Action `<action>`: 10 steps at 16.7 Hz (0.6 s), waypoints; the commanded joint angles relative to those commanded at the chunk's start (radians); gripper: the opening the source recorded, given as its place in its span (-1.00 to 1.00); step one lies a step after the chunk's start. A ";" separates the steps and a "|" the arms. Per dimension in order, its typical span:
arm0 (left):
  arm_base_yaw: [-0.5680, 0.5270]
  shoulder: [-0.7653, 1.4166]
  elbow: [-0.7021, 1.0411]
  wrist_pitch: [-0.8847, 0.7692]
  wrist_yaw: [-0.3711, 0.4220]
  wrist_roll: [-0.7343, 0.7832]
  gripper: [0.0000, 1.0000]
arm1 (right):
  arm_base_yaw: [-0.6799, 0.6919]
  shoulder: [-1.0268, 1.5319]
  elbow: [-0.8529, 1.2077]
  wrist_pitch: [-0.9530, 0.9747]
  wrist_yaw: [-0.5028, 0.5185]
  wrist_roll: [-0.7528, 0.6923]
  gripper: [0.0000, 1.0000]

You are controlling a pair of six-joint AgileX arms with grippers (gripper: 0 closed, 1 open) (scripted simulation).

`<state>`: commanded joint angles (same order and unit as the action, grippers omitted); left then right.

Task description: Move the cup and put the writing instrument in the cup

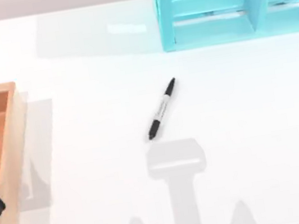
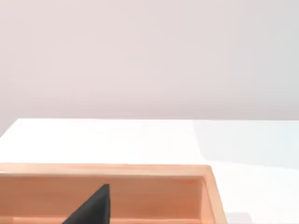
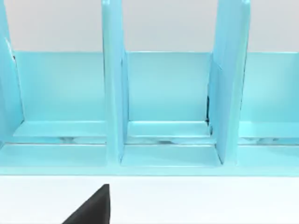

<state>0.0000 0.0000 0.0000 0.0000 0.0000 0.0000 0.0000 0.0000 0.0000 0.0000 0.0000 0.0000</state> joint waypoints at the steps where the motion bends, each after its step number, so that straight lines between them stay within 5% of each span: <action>1: 0.000 0.000 0.000 0.000 0.000 0.000 1.00 | 0.000 0.000 0.000 0.000 0.000 0.000 1.00; 10: 0.040 0.282 0.237 -0.205 -0.007 0.033 1.00 | 0.000 0.000 0.000 0.000 0.000 0.000 1.00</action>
<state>0.0396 0.2822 0.2372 -0.2055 -0.0071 0.0333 0.0000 0.0000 0.0000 0.0000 0.0000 0.0000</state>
